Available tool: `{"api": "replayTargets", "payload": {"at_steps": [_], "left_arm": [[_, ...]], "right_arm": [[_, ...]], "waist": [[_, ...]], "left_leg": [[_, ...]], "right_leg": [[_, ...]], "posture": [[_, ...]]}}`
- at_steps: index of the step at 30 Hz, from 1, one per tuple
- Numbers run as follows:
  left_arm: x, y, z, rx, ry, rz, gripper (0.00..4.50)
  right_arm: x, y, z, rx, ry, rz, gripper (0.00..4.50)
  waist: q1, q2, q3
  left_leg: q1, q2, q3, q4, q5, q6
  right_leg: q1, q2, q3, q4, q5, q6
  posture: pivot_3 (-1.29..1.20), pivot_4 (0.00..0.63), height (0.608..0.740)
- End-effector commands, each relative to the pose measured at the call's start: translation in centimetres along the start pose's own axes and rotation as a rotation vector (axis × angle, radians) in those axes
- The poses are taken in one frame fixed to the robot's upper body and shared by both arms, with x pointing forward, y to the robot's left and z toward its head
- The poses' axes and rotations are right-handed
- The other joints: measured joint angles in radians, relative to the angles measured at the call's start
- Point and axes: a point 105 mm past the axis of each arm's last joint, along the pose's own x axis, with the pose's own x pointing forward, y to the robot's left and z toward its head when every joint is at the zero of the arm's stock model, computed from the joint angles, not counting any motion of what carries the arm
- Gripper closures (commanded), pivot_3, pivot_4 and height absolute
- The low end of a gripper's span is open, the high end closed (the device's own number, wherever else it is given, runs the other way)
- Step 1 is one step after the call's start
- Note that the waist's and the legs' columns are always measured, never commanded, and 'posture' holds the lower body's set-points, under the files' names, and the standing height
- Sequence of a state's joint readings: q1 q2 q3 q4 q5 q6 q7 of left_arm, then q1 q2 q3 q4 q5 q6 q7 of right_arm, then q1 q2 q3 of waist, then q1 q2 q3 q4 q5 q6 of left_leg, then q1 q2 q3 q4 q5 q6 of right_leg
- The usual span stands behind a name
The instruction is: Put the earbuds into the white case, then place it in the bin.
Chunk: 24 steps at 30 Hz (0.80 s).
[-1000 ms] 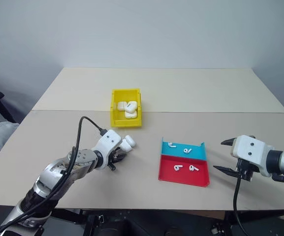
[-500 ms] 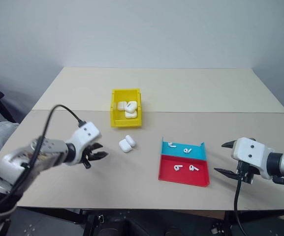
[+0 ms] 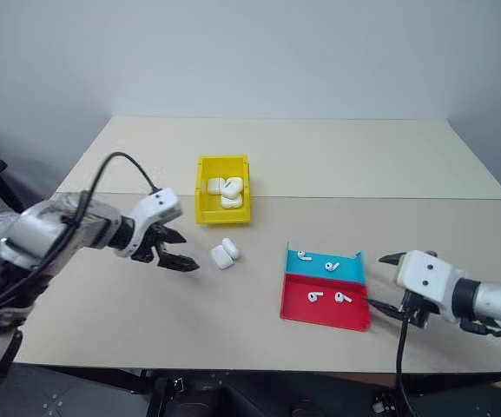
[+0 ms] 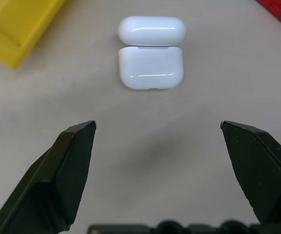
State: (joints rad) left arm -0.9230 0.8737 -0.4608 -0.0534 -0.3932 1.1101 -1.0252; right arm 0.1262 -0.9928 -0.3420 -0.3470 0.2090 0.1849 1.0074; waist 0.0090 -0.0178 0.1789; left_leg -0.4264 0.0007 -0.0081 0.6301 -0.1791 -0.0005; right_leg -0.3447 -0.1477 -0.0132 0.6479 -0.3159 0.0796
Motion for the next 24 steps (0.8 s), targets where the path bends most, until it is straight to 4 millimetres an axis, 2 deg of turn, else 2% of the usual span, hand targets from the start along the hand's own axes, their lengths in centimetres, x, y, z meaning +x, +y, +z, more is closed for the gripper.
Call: {"api": "replayTargets", "payload": {"at_steps": [1,7,13,18,24], "left_arm": [[0.2,0.0,2.2,0.083,0.013,-0.032,0.02],[1.5,0.1,3.7,0.135,0.081,-0.03,0.02],[2.4,-0.3,3.9,0.162,0.123,-0.051,0.02],[4.2,-0.7,3.8,0.175,0.159,-0.006,0.02],[5.2,-1.0,3.4,0.165,0.183,0.025,0.02]], "right_arm": [[-0.4,-0.2,0.3,-0.016,0.007,-0.071,0.0],[-0.7,0.5,0.1,0.009,0.02,-0.104,0.0],[-0.7,0.6,0.0,0.016,0.024,-0.126,0.0],[-0.3,0.6,-0.1,0.023,0.025,-0.131,0.0],[0.0,0.3,-0.2,0.019,0.021,-0.143,0.0]], "waist": [[0.001,0.0,0.0],[-0.004,0.0,0.0],[-0.012,0.0,0.0],[-0.009,0.0,0.0],[-0.014,0.0,0.0]], "left_leg": [[0.0,0.0,0.0,0.0,0.0,0.0],[-0.006,0.0,0.0,0.002,0.0,0.0],[-0.006,0.0,0.0,0.002,0.001,0.0],[-0.006,0.0,0.0,0.003,0.0,0.0],[-0.006,0.0,0.0,0.003,0.0,0.0]], "right_leg": [[0.0,0.0,0.0,0.0,0.0,0.0],[-0.006,0.0,0.0,0.001,0.0,0.0],[-0.006,0.0,0.001,0.003,0.0,0.0],[-0.006,0.0,0.001,0.003,0.0,0.0],[-0.006,0.0,0.001,0.003,0.0,0.0]], "posture": [[0.0,0.15,0.74],[0.0,0.15,0.74],[0.0,0.15,0.74],[0.0,0.15,0.74],[0.0,0.15,0.74]]}}
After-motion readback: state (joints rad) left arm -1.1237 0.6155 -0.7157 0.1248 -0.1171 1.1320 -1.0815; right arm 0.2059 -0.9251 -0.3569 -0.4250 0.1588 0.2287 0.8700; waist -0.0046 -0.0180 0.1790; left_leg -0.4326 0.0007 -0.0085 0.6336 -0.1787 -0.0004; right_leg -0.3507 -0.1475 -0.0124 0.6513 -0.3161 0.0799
